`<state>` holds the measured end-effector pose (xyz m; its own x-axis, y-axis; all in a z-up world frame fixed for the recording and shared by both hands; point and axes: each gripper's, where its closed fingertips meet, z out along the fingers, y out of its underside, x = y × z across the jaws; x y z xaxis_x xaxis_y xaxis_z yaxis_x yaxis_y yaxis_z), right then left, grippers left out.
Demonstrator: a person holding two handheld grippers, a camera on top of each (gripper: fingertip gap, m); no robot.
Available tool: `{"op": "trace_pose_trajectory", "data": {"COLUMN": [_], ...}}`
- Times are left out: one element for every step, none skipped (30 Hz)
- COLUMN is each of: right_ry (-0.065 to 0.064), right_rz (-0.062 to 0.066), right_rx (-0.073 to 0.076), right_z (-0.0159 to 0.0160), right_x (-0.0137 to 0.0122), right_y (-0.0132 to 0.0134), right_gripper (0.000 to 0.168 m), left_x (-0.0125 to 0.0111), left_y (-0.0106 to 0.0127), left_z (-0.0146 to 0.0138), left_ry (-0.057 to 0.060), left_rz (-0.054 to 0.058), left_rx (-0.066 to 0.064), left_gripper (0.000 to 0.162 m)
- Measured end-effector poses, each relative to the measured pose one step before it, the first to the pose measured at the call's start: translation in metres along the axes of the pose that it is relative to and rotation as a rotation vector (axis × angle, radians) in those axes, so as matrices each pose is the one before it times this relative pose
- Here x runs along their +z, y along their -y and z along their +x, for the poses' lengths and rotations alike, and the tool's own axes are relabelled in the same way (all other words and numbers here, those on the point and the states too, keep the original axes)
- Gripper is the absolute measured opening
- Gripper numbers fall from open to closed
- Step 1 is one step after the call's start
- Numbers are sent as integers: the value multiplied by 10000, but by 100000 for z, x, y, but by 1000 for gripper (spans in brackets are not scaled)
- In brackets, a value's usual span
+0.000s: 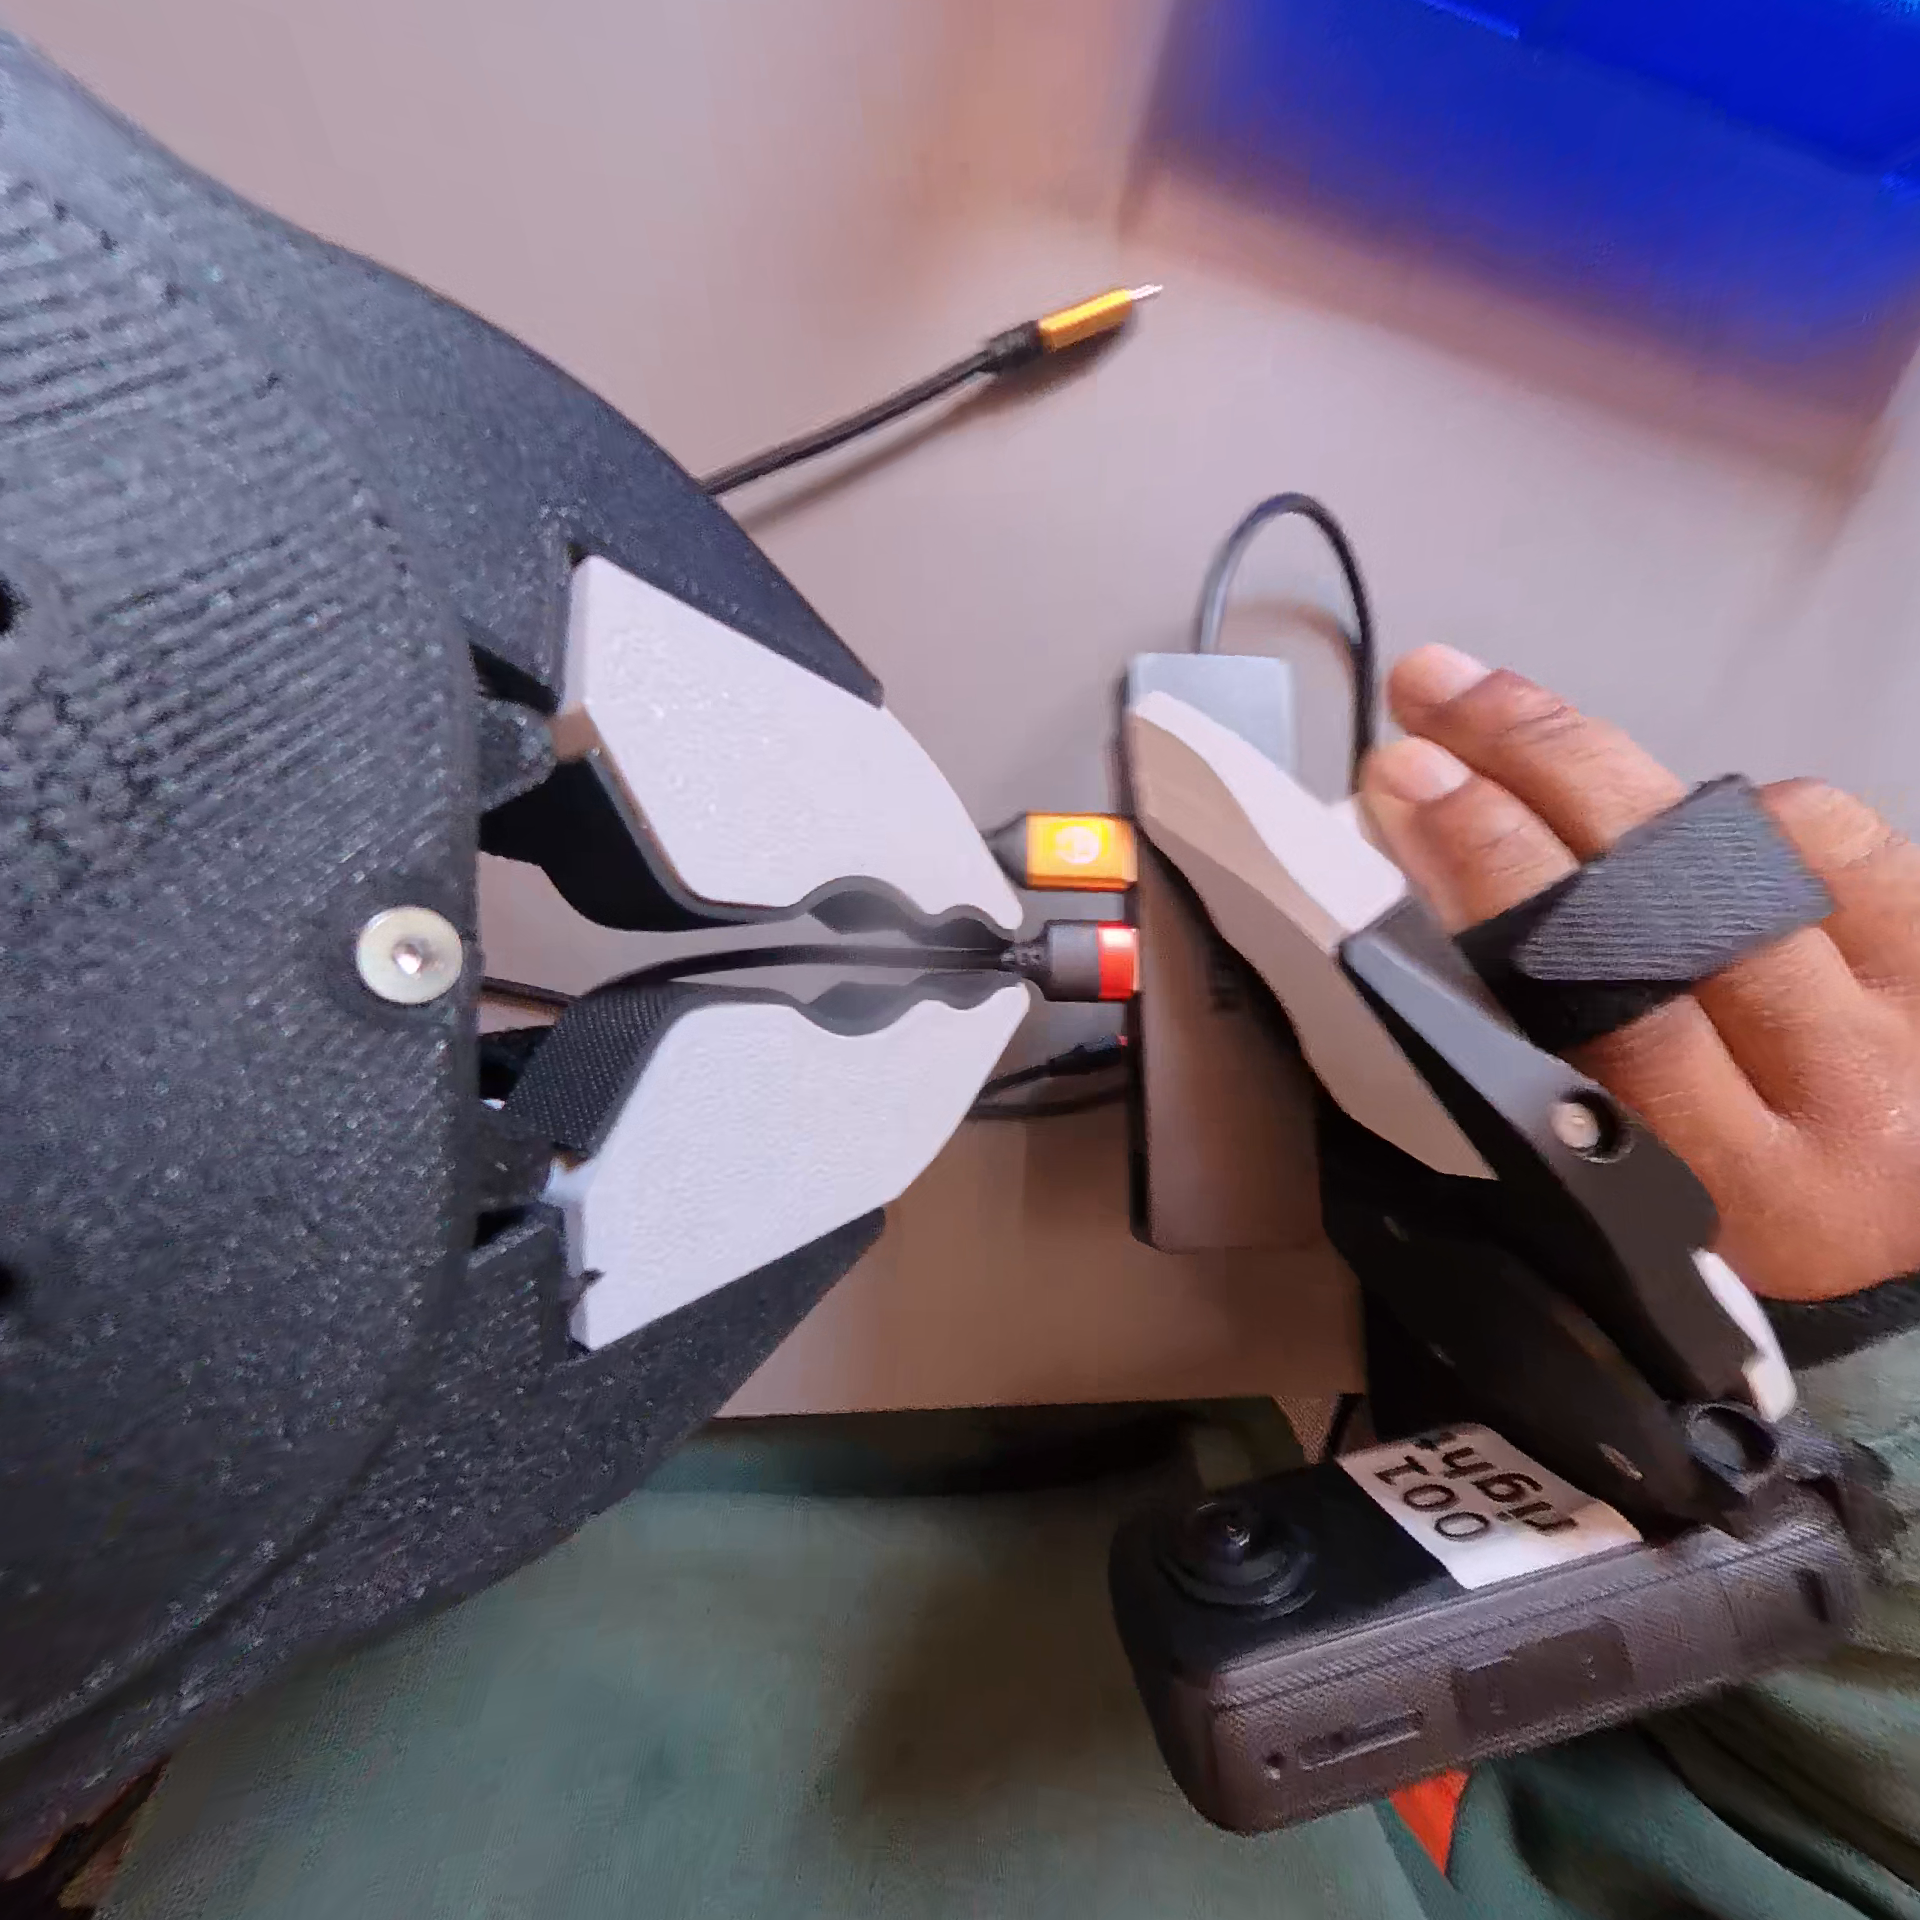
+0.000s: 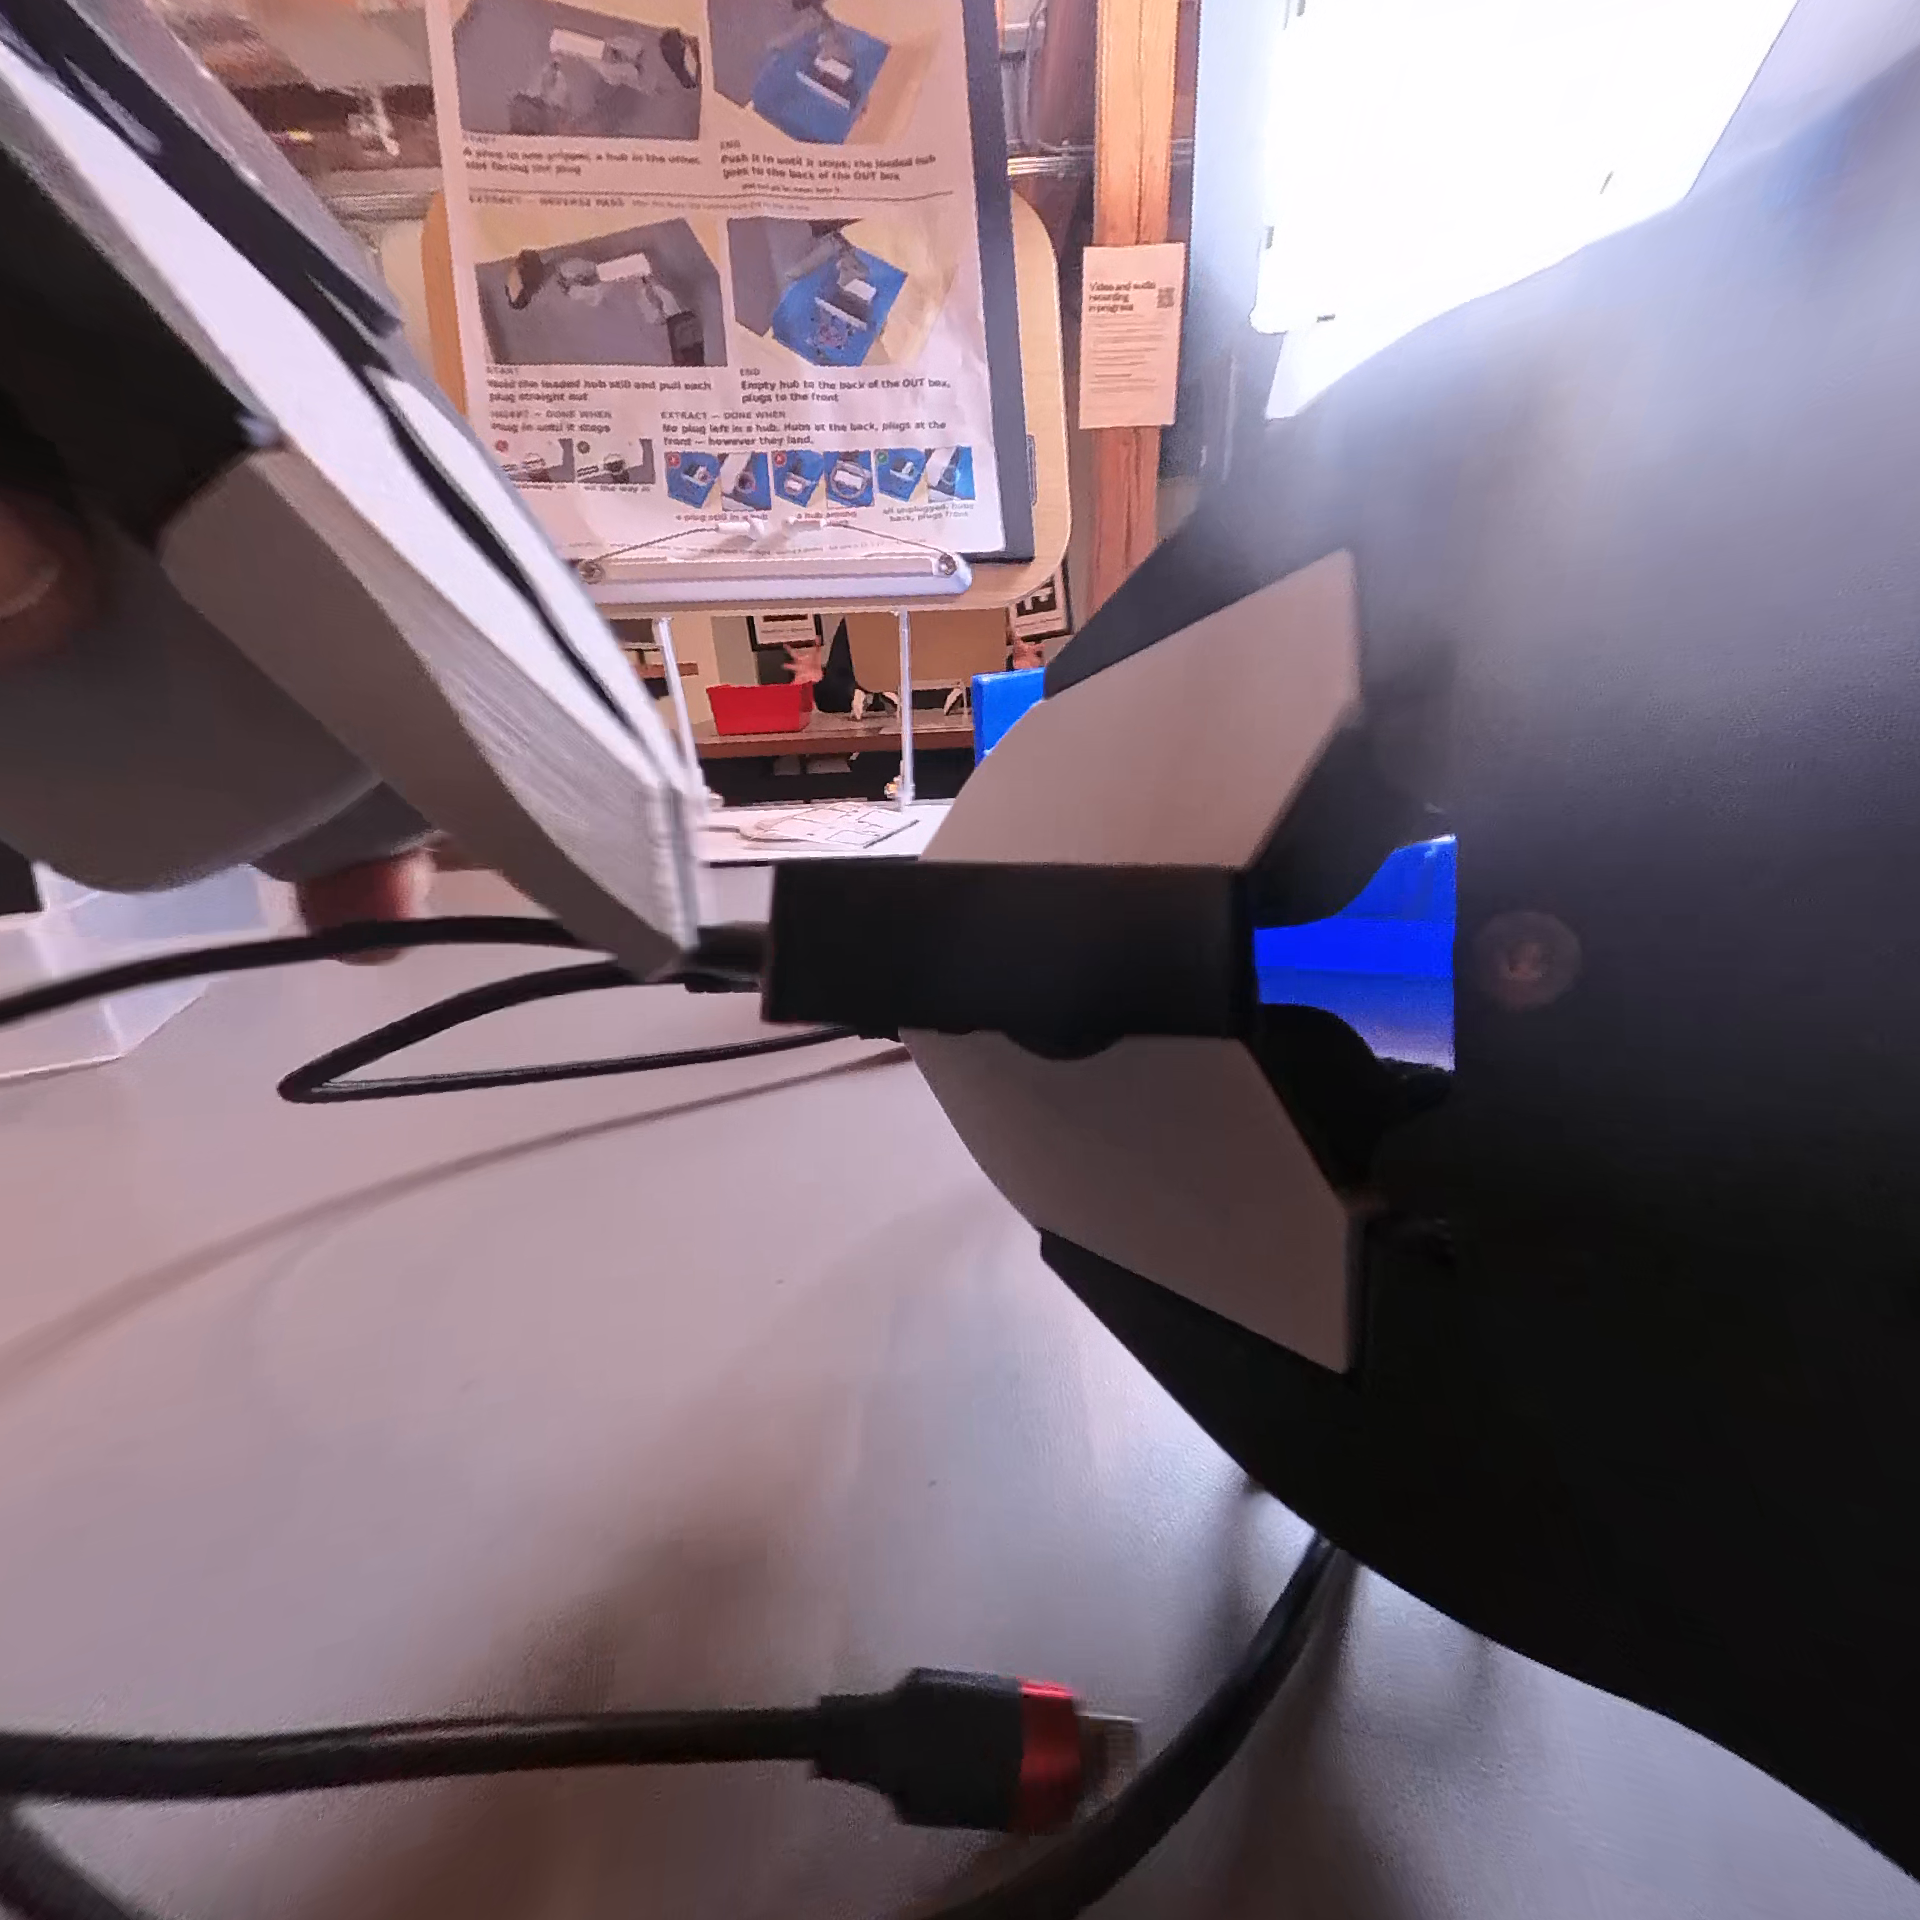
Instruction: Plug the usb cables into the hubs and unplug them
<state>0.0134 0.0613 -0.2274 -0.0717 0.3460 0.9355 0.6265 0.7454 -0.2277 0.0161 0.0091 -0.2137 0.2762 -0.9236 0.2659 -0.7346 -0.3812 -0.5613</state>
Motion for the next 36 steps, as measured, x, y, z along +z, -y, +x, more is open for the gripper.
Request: {"op": "trace_pose_trajectory", "data": {"right_ry": [78,35,18,-12,-26,-29,-95,-179,-161,-175,-238,-188,-160,-126,-125,-89,-86,-90,-98,-77,-70,-32,-6,19,-16,43,184,258,371,587,823,1008,1095,1011,851,867], "right_rz": [29,-27,-7,38,38,11,-11,-17,20,42,-56,-135,-79,-12,44,82,96,112,97,57,51,41,46,74,43,53,72,75,130,197,240,285,342,438,530,521], "right_rx": [-11,-95,-40,17,81,139,120,83,131,94,-5,-99,-97,-87,-115,-126,-149,-217,-221,-176,-121,-55,4,31,112,307,463,420,456,755,1107,1313,1390,1381,1221,1001], "right_z": [-140,-134,-103,10,90,145,289,442,434,453,499,342,225,154,174,115,76,26,-2,-5,9,-5,-13,-42,37,16,-130,-195,-303,-432,-486,-475,-395,-149,46,-144], "right_x": [13,25,-21,-74,-42,-6,12,-23,-30,-78,-119,-99,-104,-151,-130,-72,-25,-8,-25,-27,-62,-57,-50,-28,-1,51,62,18,-26,-75,-163,-328,-527,-705,-791,-756], "right_y": [132,-88,-70,30,23,-60,-134,-115,-4,98,-42,-268,-286,-193,-52,101,230,319,328,250,172,98,69,87,2,-18,13,-2,33,107,236,417,653,997,1407,1673], "right_gripper": [12,12,12,12,12,12,12,12,13,13,13,12,12,12,12,12,12,12,12,12,12,12,12,12,12,13,13,14,17,23,30,39,45,47,51,51], "left_x": [328,260,124,6,-101,-150,-214,-299,-407,-454,-505,-588,-574,-453,-313,-141,29,231,356,358,244,70,-86,-229,-305,-320,-301,-328,-400,-456,-505,-495,-491,-459,-373,-270], "left_y": [-299,-110,-5,49,99,155,242,324,311,317,359,346,110,-98,-259,-369,-590,-902,-1067,-782,-399,-86,5,135,294,285,156,-35,-129,-130,-62,-102,-84,-56,-30,5], "left_z": [135,-65,-12,90,40,-55,-132,-140,-75,60,165,63,-161,-382,-451,-327,-321,-243,134,361,390,27,-48,-8,-176,-256,-278,-519,-543,-466,-488,-416,-398,-395,-297,-222], "left_ry": [-52,72,-13,-69,-7,108,193,214,174,85,30,134,310,447,487,427,432,363,70,-148,-201,29,30,-48,79,146,170,323,304,215,229,214,243,265,202,166], "left_rz": [-201,-22,49,79,70,89,146,189,192,213,281,332,215,129,20,-48,-198,-397,-491,-303,-46,143,139,166,295,333,261,170,144,164,196,129,84,51,9,-9], "left_rx": [80,88,-18,4,48,112,161,225,249,185,127,144,209,223,255,329,362,397,303,85,25,-2,-26,-179,-177,-134,-135,-80,-59,-141,-128,-39,46,87,73,116], "left_gripper": [4,4,4,4,4,4,4,4,4,5,11,16,21,25,30,36,41,46,49,44,24,8,5,4,4,4,4,4,4,4,4,4,4,4,4,4]}}
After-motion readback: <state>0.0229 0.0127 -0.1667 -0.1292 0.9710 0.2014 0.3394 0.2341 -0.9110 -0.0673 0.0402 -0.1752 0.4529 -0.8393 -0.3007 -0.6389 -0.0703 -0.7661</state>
